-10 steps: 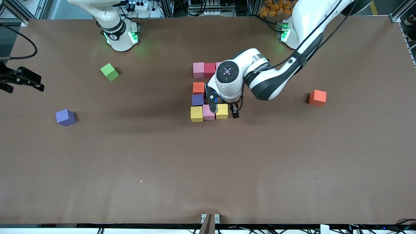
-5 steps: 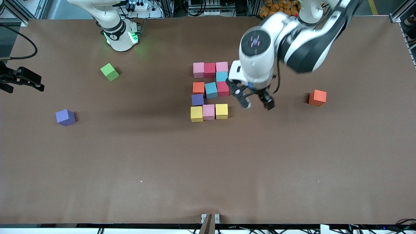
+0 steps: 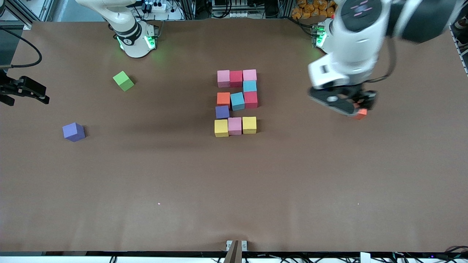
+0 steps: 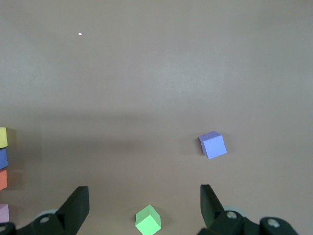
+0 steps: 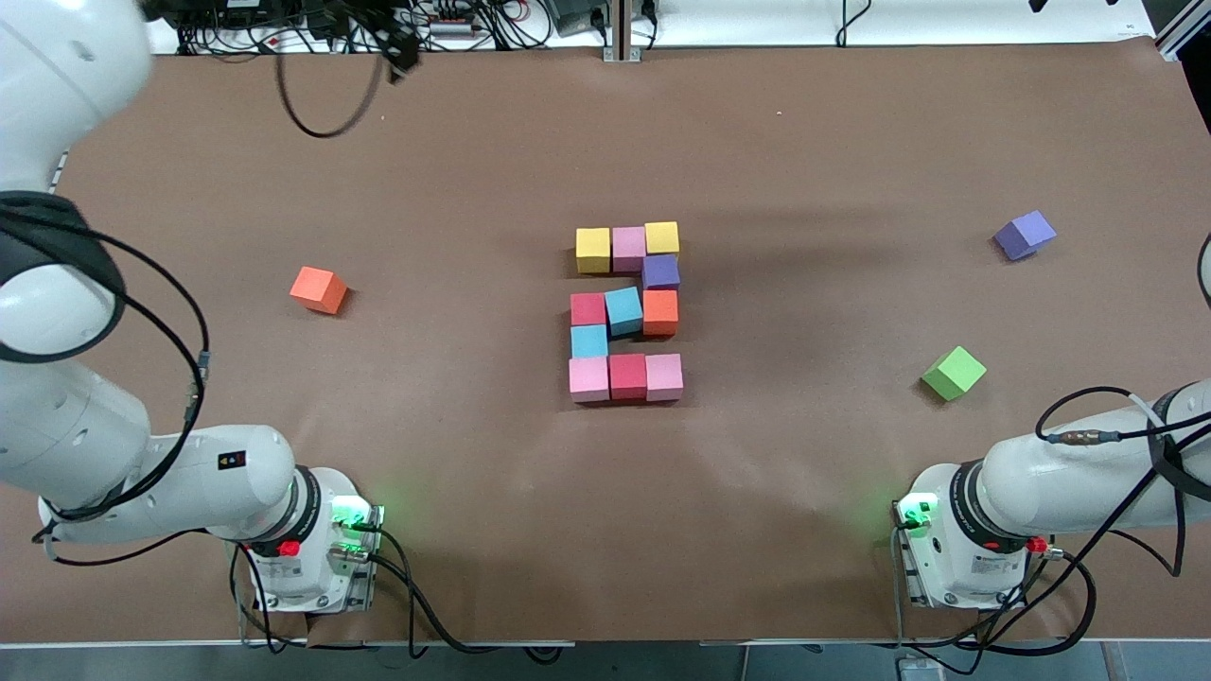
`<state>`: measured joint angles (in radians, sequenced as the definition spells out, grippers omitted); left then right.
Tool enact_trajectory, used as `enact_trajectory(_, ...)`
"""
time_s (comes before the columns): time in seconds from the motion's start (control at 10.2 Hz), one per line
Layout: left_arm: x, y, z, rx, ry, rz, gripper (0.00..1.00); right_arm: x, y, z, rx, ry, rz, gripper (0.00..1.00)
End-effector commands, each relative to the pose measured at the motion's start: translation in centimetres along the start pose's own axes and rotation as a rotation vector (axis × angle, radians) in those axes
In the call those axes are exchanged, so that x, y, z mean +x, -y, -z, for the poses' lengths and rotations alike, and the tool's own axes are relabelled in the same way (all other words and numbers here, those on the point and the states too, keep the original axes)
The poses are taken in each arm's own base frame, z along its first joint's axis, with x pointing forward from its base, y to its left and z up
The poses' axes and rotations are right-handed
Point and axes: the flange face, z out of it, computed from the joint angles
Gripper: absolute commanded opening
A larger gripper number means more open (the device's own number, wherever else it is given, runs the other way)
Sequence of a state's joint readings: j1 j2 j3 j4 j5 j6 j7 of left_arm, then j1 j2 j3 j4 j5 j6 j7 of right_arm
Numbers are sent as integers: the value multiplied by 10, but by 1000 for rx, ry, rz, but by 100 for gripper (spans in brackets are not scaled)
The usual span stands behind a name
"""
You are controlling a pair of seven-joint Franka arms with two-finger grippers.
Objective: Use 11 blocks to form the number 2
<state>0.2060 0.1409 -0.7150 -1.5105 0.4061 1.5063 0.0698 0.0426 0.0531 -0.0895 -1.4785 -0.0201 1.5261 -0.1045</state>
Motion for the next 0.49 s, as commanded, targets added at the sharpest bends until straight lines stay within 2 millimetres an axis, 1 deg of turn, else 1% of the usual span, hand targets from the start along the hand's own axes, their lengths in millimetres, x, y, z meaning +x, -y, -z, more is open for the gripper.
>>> enact_trajectory(0.0,-23,69,24,-20,-51,180,100,-10,-4,2,-10,-12,-6,100)
enact_trajectory(0.1,-25,84,28,-37,-68,222,100,-11,-4,2,-10,-12,-4,100)
enact_trajectory(0.2,-26,84,31,-48,-71,311,100,-11,-4,2,-10,-12,-6,100)
enact_trajectory(0.29,-29,79,36,-79,-75,387,100,-11,-3,2,-10,-12,-4,100)
enact_trajectory(0.39,-33,85,35,-98,-70,412,100,-11,-3,1,-10,-12,-4,100)
